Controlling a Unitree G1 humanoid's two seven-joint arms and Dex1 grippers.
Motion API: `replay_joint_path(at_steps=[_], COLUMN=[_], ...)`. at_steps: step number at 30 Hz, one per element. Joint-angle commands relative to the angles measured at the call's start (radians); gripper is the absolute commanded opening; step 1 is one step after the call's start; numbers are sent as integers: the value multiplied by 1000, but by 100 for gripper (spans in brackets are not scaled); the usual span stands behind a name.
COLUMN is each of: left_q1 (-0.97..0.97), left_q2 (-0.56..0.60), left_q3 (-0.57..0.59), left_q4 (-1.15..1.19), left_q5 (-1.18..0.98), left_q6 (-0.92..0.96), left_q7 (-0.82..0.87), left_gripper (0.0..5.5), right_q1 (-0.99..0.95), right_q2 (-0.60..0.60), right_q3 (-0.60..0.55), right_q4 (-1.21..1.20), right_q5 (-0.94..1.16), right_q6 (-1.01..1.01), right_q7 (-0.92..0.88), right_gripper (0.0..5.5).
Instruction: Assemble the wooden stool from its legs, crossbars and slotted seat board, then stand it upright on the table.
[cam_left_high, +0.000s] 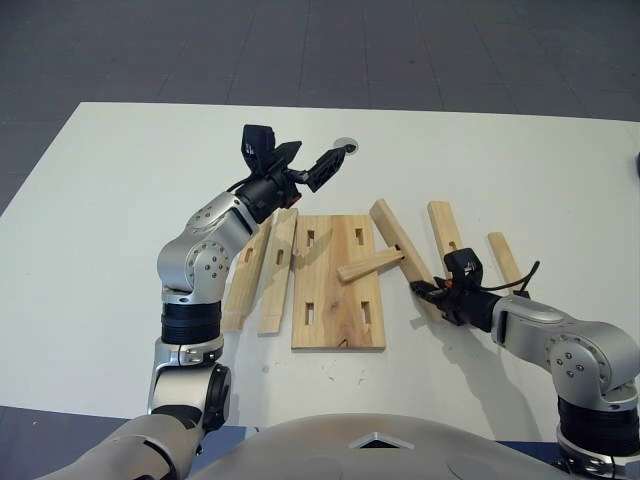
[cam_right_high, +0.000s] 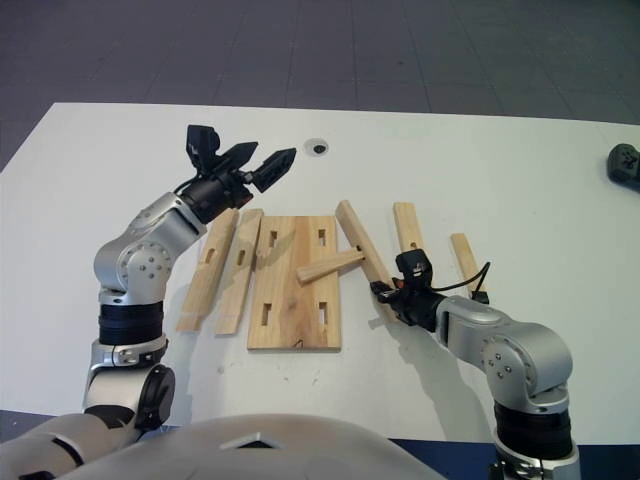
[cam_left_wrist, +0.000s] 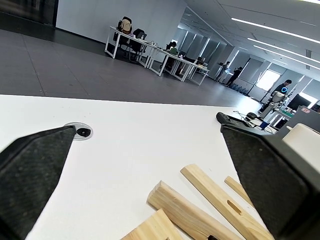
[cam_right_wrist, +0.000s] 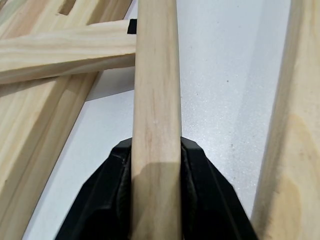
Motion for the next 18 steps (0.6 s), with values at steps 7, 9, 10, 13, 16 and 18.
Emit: replay_joint_path(at_steps=[7,9,10,13,16,18], left_q1=[-147,-218,-261,-382,-440,-448], left_q2=[-13,-11,-2,33,43,39], left_q3=[184,268,299,314,297,278], left_q4=[134,203,245,343,387,387], left_q5=[-272,-472,-551,-661,-689,-688], left_q6=[160,290,345,460,512,527], left_q7=[-24,-48,-52,-85,-101,-110], left_gripper=[540,540,540,540,540,540], right_q1=[-124,-159,-177,-215,-209,-198], right_q2=[130,132,116,69,47,49], right_q3=[-260,-327,-344,-343,-298,-266], right_q4=[28,61,77,95,85,68], right_q5=[179,296,356,474,514,534], right_q6=[-264,-284,-279,-262,-263,-263], right_q7=[143,183,210,261,270,267], right_gripper=[104,104,104,104,104,104])
